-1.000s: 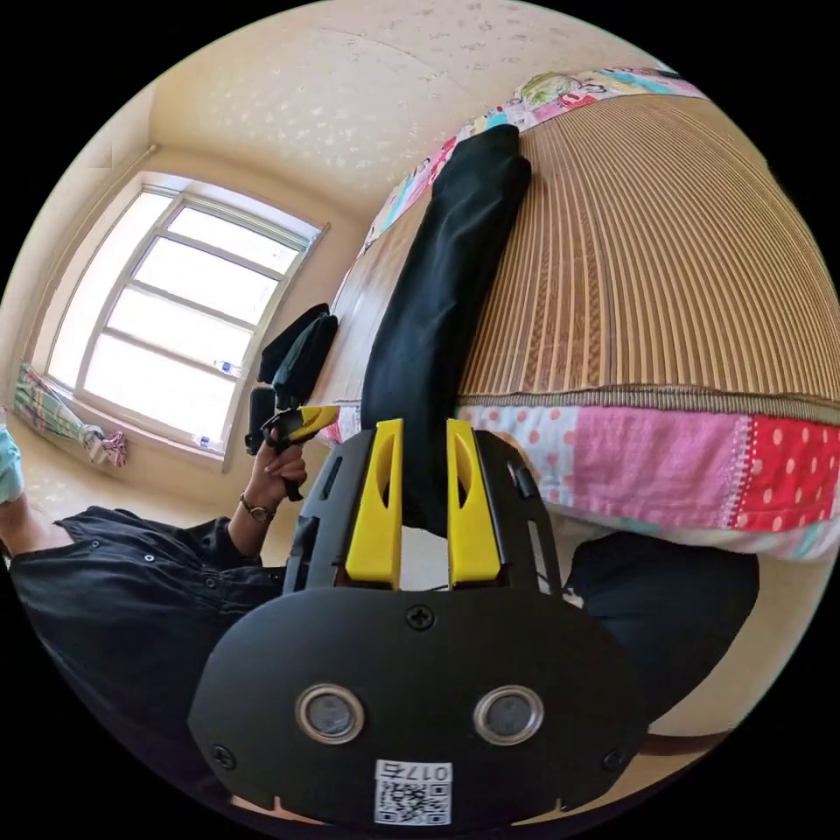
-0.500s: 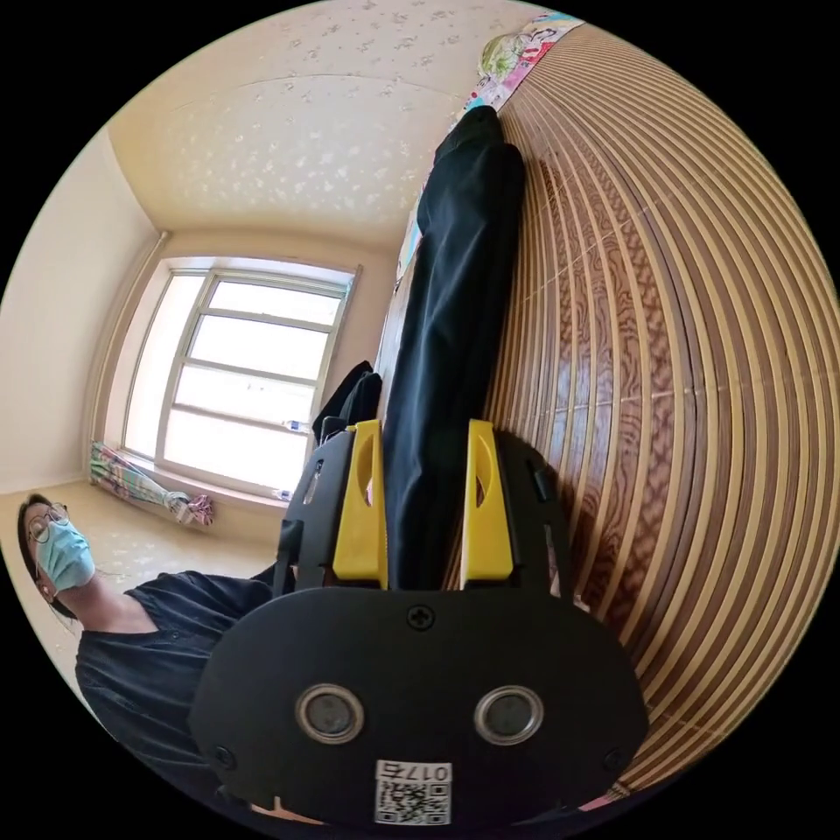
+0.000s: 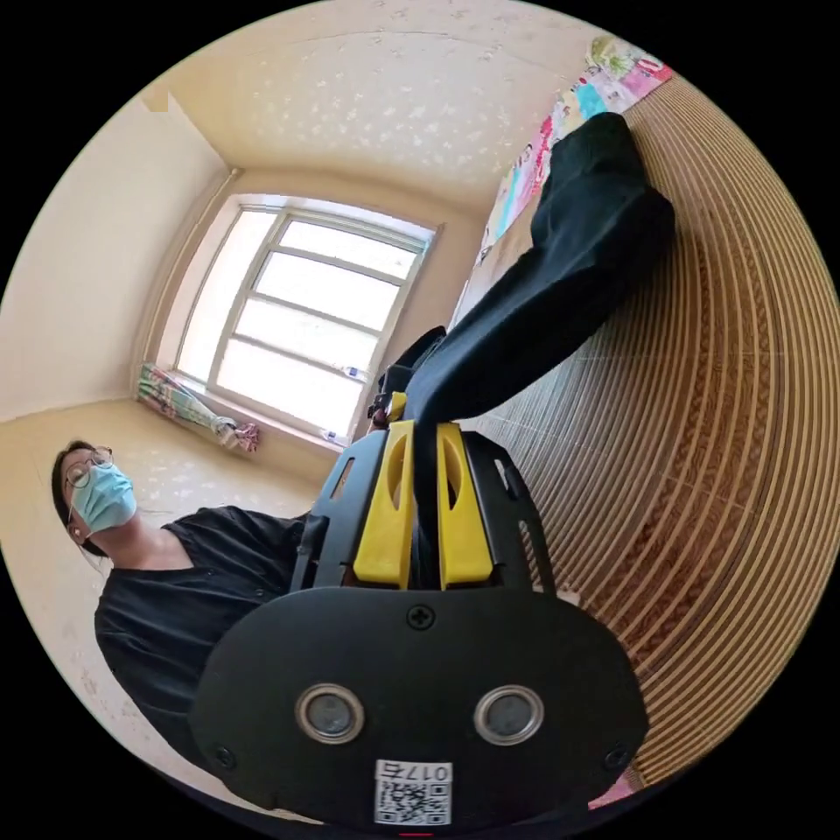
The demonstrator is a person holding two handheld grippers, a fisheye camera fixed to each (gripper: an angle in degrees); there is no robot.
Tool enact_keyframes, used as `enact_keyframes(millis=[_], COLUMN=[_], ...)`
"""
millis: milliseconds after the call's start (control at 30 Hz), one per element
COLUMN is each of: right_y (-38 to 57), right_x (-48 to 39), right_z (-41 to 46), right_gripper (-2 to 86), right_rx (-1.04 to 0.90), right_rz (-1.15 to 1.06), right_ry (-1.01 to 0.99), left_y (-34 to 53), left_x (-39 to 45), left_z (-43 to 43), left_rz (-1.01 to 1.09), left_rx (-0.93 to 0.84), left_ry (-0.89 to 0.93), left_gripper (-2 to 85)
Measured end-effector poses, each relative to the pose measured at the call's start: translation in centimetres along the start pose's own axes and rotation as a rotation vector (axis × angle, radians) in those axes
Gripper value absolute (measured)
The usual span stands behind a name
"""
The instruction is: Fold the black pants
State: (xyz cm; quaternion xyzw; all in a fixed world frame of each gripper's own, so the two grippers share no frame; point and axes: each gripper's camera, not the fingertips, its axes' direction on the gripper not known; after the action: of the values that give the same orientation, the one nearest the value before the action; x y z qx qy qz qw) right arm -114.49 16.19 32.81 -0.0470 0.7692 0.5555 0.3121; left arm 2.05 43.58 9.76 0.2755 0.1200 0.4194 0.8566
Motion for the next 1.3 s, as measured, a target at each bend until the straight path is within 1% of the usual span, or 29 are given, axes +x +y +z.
enact_keyframes(millis=[33,100,133,167,200,233,267,300,333,400,433,500,567,600,667,700,733,767,833,900,967,1033,1067,1100,1167,1233,1267,1300], right_y=[0.5,2.1,2.4,3.0,3.5,3.7,4.0,4.3,4.5,5.5,5.8,6.6,6.3,5.6,4.1,2.6,1.6,-0.6,-4.9,-11.2,-15.4,-18.4,-19.3,-19.6,-17.7,-14.3,-11.3,-7.7], right_x=[-1.8,-9.4,-11.3,-15.2,-19.0,-21.0,-24.8,-28.8,-30.7,-38.2,-39.8,-45.3,-47.9,-48.8,-48.9,-48.0,-47.2,-45.2,-41.1,-35.7,-32.3,-28.8,-26.8,-25.0,-22.7,-20.0,-18.1,-16.4], right_z=[0.1,0.4,0.4,0.3,0.1,0.0,-0.2,-0.3,-0.4,-0.6,-0.7,-0.5,-0.3,-0.2,0.0,0.2,0.3,0.5,1.2,2.6,4.1,5.3,6.3,7.7,9.7,10.8,11.0,11.2], right_gripper=[2.1,1.6,1.5,1.4,1.3,1.3,1.2,1.2,1.1,1.1,1.1,1.0,1.0,1.0,0.9,0.9,0.8,0.8,0.8,0.8,0.8,0.9,0.9,1.0,1.1,1.3,1.5,1.7], right_rx=[-0.007,-0.012,-0.006,0.012,0.034,0.044,0.066,0.081,0.09,0.136,0.15,0.203,0.231,0.251,0.277,0.286,0.29,0.298,0.289,0.279,0.283,0.3,0.293,0.248,0.2,0.165,0.147,0.138], right_rz=[-0.032,-0.158,-0.189,-0.257,-0.328,-0.364,-0.433,-0.507,-0.541,-0.666,-0.693,-0.758,-0.761,-0.753,-0.737,-0.711,-0.688,-0.626,-0.497,-0.353,-0.315,-0.253,-0.226,-0.209,-0.265,-0.276,-0.255,-0.238], right_ry=[0.012,0.078,0.087,0.09,0.078,0.07,0.054,0.04,0.034,0.021,0.022,0.02,0.017,0.025,0.059,0.094,0.113,0.15,0.218,0.343,0.443,0.469,0.494,0.552,0.614,0.585,0.536,0.485], left_y=[1.3,3.2,4.4,4.9,5.9,7.0,7.4,8.4,9.4,11.0,12.0,12.8,12.7,11.9,9.9,8.1,5.8,4.5,-1.8,-7.0,-10.6,-12.4,-12.5,-11.8,-9.0,-3.4,-1.7,1.9], left_x=[2.8,7.4,10.6,12.4,16.0,19.8,21.6,25.1,28.6,33.4,36.1,39.0,40.6,40.8,39.6,38.3,36.6,35.5,30.5,26.5,23.1,19.3,18.2,16.0,12.7,7.6,6.4,4.3], left_z=[0.0,-0.1,-0.2,-0.3,-0.5,-0.6,-0.7,-0.8,-0.8,-0.6,-0.5,-0.4,-0.1,0.1,0.4,0.7,1.3,1.5,2.1,2.3,2.2,2.3,2.6,3.2,3.5,3.7,3.9,4.3], left_rz=[0.071,0.176,0.253,0.295,0.379,0.458,0.493,0.547,0.6,0.703,0.75,0.786,0.813,0.79,0.699,0.649,0.61,0.58,0.437,0.35,0.3,0.275,0.267,0.283,0.316,0.302,0.298,0.289], left_rx=[-0.006,0.007,0.026,0.036,0.055,0.076,0.083,0.099,0.11,0.134,0.154,0.185,0.216,0.229,0.239,0.247,0.248,0.247,0.236,0.225,0.247,0.249,0.229,0.202,0.198,0.179,0.173,0.156], left_ry=[-0.019,-0.044,-0.051,-0.053,-0.057,-0.064,-0.066,-0.061,-0.052,-0.059,-0.067,-0.07,-0.087,-0.088,-0.075,-0.108,-0.185,-0.223,-0.36,-0.436,-0.478,-0.542,-0.571,-0.615,-0.608,-0.514,-0.484,-0.427], left_gripper=[4.6,4.6,4.6,4.5,4.5,4.4,4.4,4.4,4.3,4.3,4.3,4.4,4.3,4.2,4.3,4.3,4.4,4.4,4.3,4.3,4.3,4.4,4.4,4.4,4.4,4.5,4.5,4.5])
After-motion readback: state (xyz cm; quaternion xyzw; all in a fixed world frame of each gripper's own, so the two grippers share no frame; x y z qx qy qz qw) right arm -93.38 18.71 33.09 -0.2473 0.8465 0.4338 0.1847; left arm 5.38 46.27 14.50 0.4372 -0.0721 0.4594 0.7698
